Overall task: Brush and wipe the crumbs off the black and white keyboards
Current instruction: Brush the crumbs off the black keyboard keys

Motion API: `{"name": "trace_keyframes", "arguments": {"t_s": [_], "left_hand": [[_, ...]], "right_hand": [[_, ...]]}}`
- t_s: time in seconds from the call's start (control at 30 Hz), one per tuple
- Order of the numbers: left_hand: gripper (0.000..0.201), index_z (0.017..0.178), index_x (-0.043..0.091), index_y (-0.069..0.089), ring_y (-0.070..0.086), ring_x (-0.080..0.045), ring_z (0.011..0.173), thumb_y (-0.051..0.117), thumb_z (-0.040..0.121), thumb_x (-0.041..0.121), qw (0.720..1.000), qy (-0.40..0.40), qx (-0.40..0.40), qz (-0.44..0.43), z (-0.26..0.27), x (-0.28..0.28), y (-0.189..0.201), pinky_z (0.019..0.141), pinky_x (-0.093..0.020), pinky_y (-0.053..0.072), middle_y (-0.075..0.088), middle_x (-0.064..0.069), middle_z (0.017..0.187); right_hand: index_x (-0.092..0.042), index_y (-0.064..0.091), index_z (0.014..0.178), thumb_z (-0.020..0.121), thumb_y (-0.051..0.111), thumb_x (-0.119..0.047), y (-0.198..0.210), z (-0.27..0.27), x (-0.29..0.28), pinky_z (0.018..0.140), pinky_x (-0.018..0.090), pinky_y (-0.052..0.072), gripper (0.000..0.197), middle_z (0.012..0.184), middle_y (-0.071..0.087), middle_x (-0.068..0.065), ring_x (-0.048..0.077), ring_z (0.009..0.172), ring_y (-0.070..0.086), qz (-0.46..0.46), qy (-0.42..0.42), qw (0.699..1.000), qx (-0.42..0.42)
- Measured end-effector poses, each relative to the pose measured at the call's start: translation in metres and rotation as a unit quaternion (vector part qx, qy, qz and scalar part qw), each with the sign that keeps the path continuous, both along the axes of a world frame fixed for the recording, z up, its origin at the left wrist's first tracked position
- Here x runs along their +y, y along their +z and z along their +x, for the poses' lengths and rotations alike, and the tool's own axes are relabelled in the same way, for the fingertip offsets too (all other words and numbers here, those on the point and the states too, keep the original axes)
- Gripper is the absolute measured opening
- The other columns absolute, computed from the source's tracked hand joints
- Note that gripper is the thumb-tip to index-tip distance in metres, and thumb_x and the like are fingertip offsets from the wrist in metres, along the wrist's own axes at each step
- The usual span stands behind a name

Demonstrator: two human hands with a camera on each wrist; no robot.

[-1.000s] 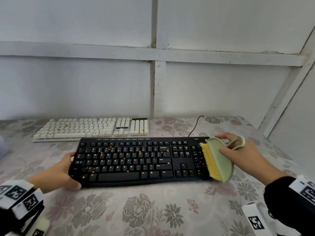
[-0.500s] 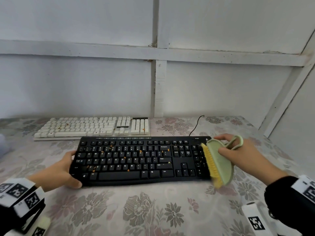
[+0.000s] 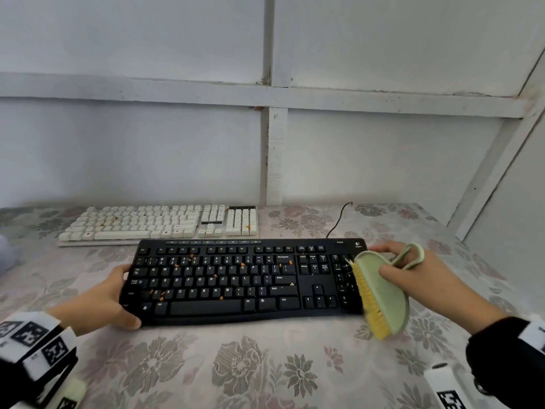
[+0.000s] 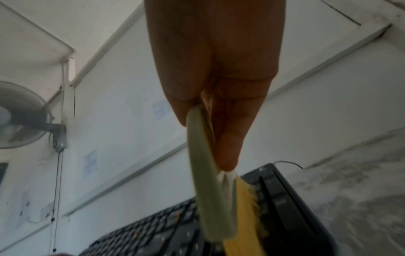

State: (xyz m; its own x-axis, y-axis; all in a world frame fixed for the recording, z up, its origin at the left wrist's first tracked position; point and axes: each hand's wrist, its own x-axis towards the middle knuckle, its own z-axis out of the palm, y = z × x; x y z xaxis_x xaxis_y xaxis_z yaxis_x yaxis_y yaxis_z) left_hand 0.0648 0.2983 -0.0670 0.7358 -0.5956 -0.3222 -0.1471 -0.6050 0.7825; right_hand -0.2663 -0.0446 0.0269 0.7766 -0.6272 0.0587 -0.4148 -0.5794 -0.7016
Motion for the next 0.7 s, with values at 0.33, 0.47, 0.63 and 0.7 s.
{"name": "trace_keyframes", "arguments": {"t_s": [0.33, 0.47, 0.63, 0.7], "left_hand": [[0.131, 0.137, 0.026, 0.018, 0.055, -0.027, 0.109, 0.081, 0.022, 0.021, 1.000, -0.003, -0.004, 0.007, 0.001, 0.001, 0.000, 0.099, -0.049, 0.043, 0.057, -0.005, 0.115], [0.132, 0.138, 0.024, 0.019, 0.055, -0.028, 0.108, 0.080, 0.021, 0.022, 1.000, 0.000, -0.007, 0.008, 0.000, 0.000, -0.001, 0.099, -0.050, 0.043, 0.057, -0.005, 0.112], [0.132, 0.138, 0.024, 0.018, 0.054, -0.028, 0.109, 0.080, 0.021, 0.019, 1.000, 0.003, -0.004, 0.001, 0.000, -0.001, -0.001, 0.099, -0.049, 0.042, 0.057, -0.005, 0.112], [0.131, 0.137, 0.026, 0.019, 0.054, -0.027, 0.109, 0.080, 0.021, 0.019, 1.000, 0.005, 0.000, 0.000, 0.001, 0.000, -0.001, 0.099, -0.049, 0.042, 0.056, -0.005, 0.112]], "right_hand": [[-0.026, 0.061, 0.115, 0.087, 0.054, -0.011, 0.003, 0.032, -0.013, 0.063, 0.032, 0.051, 0.032, 0.093, 0.067, 0.001, 0.023, 0.075, 0.061, 0.021, -0.065, 0.994, -0.089], [-0.028, 0.064, 0.100, 0.086, 0.056, -0.008, -0.008, 0.017, -0.001, 0.064, 0.028, 0.049, 0.026, 0.092, 0.067, -0.002, 0.021, 0.080, 0.063, 0.018, -0.024, 0.999, -0.040], [-0.024, 0.067, 0.103, 0.087, 0.055, -0.009, 0.003, 0.010, -0.002, 0.062, 0.026, 0.049, 0.025, 0.093, 0.067, -0.002, 0.017, 0.082, 0.064, 0.027, -0.030, 0.997, -0.067], [-0.023, 0.065, 0.109, 0.087, 0.055, -0.010, 0.007, 0.017, -0.007, 0.060, 0.025, 0.048, 0.028, 0.096, 0.067, -0.002, 0.015, 0.081, 0.063, 0.013, -0.051, 0.994, -0.097]]}}
